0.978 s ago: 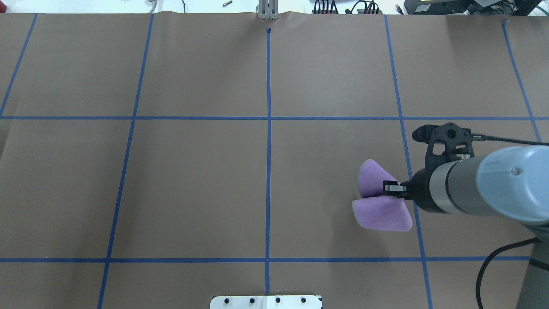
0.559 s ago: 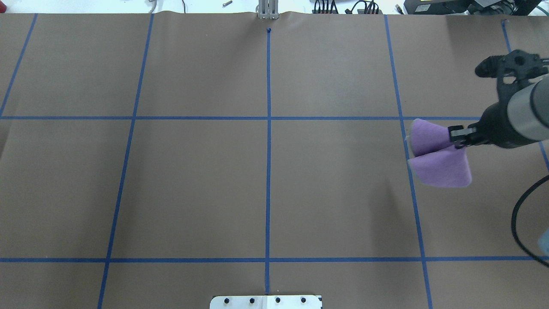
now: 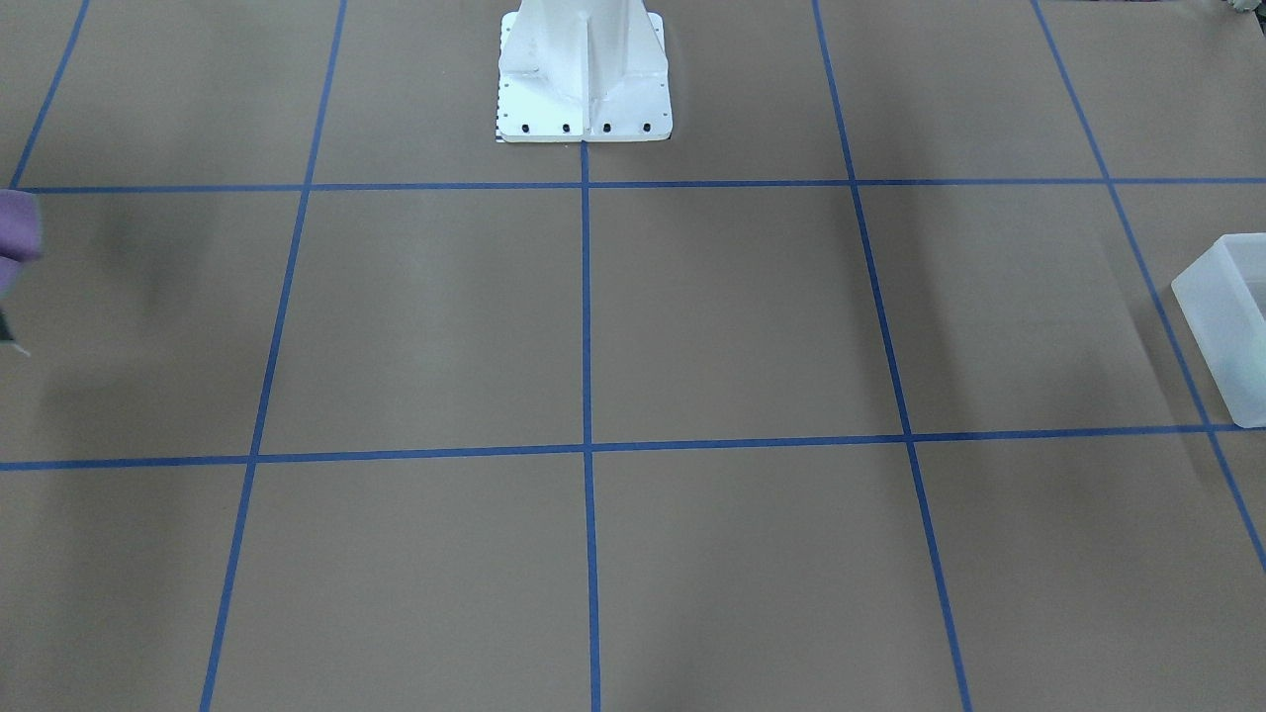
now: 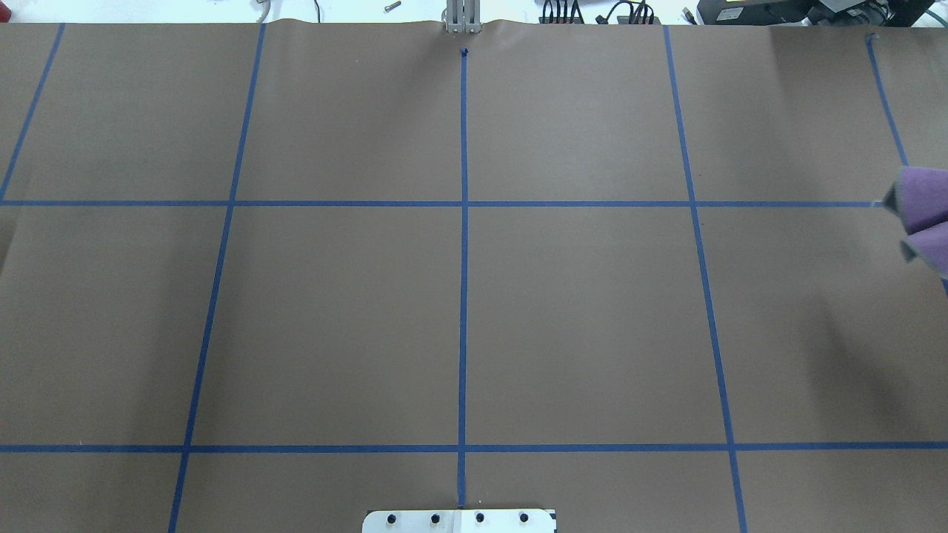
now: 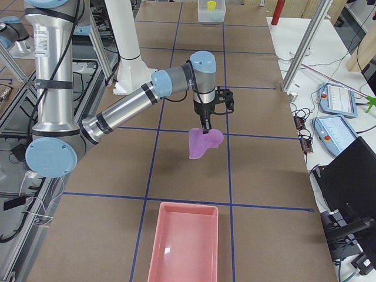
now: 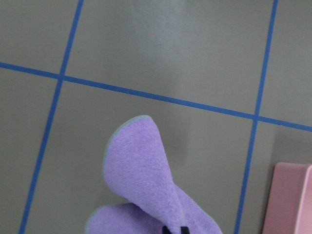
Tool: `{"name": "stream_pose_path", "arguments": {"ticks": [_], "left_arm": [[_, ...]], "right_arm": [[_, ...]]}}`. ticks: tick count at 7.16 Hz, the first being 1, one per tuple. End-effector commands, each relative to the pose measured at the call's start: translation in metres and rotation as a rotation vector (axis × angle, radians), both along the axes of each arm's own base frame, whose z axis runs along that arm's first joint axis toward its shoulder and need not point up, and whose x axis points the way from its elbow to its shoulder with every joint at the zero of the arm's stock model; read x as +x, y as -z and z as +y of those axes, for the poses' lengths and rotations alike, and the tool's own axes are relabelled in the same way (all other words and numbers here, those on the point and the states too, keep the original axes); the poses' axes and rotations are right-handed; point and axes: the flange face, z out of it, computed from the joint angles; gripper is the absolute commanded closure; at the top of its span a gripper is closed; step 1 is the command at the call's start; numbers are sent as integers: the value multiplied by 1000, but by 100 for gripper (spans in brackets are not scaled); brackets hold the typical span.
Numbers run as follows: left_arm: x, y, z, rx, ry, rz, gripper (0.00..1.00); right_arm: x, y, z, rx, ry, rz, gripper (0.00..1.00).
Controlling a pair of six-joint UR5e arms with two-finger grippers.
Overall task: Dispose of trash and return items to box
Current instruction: 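Lift the purple cloth with the right gripper and carry it off-table, then drop the purple cloth into the pink bin with the right gripper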
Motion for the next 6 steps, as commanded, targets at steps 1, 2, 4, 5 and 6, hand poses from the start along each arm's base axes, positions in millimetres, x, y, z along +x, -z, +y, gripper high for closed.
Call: {"name": "stream_pose_path", "arguments": {"ticks": [1, 2, 4, 5, 6], "left_arm": [[0, -2, 2, -3, 0, 1, 2], [0, -2, 2, -3, 0, 1, 2], [0, -2, 2, -3, 0, 1, 2], [0, -3, 3, -4, 0, 1, 2], [0, -2, 2, -3, 0, 1, 2]], "right_arm": [[90, -91, 3, 23, 57, 5, 100], [121, -136, 5, 27, 95, -7, 100], [161, -216, 26, -7, 136, -42, 100], [172, -245, 39, -24, 146, -55, 100], [176, -276, 59, -10, 137, -46, 100]]}}
